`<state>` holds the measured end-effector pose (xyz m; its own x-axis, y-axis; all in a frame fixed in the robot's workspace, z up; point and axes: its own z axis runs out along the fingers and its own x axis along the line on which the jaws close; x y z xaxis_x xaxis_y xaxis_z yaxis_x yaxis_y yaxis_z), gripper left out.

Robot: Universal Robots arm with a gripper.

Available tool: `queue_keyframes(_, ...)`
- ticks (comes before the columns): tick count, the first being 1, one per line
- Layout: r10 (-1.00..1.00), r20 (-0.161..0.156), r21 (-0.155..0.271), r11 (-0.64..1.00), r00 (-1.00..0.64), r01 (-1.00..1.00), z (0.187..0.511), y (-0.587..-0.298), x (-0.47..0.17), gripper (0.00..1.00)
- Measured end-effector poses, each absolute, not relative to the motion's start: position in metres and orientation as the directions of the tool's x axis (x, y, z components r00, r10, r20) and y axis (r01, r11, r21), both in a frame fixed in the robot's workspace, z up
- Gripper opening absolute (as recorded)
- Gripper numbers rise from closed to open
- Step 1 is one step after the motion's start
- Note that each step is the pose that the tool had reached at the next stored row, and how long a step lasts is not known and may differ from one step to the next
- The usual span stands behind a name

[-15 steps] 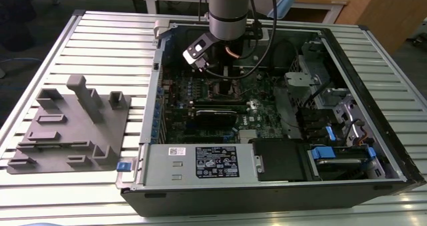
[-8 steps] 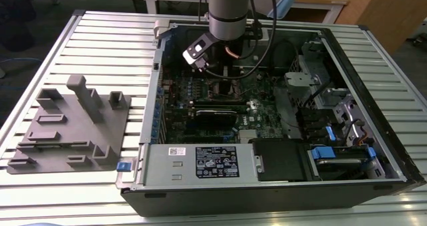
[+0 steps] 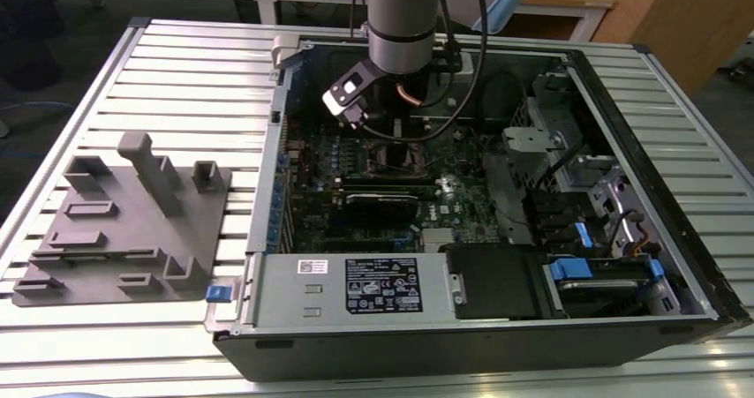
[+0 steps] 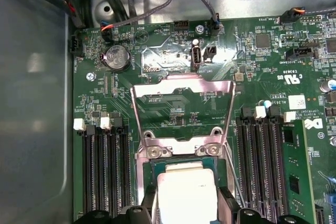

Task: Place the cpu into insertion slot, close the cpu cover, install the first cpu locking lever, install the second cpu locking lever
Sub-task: 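Place the cpu into insertion slot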

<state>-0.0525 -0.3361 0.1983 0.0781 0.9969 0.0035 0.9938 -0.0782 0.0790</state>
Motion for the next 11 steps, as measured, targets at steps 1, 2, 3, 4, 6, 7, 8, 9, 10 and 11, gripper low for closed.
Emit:
queue_keyframes(1,0.997,0.005,0.079,-0.078,0.078,0.994,0.1983,-0.3359,-0.0525,0.57)
queue_keyframes(2,0.997,0.005,0.079,-0.078,0.078,0.994,0.1982,-0.3359,-0.0525,0.57)
queue_keyframes(3,0.997,0.005,0.079,-0.078,0.078,0.994,0.1982,-0.3359,-0.0524,0.57)
queue_keyframes(4,0.997,0.005,0.079,-0.078,0.078,0.994,0.198,-0.3359,-0.0524,0.57)
queue_keyframes(6,0.997,0.005,0.079,-0.078,0.078,0.994,0.1968,-0.3359,-0.0525,0.57)
queue_keyframes(7,0.997,0.005,0.079,-0.078,0.078,0.994,0.1961,-0.336,-0.0525,0.57)
queue_keyframes(8,0.997,0.005,0.079,-0.078,0.078,0.994,0.1956,-0.336,-0.0525,0.57)
queue_keyframes(9,0.997,0.005,0.079,-0.078,0.078,0.994,0.1956,-0.3359,-0.0525,0.57)
queue_keyframes(10,0.997,0.005,0.079,-0.078,0.078,0.994,0.1956,-0.3359,-0.0525,0.57)
queue_keyframes(11,0.997,0.005,0.079,-0.078,0.078,0.994,0.1954,-0.3359,-0.0525,0.57)
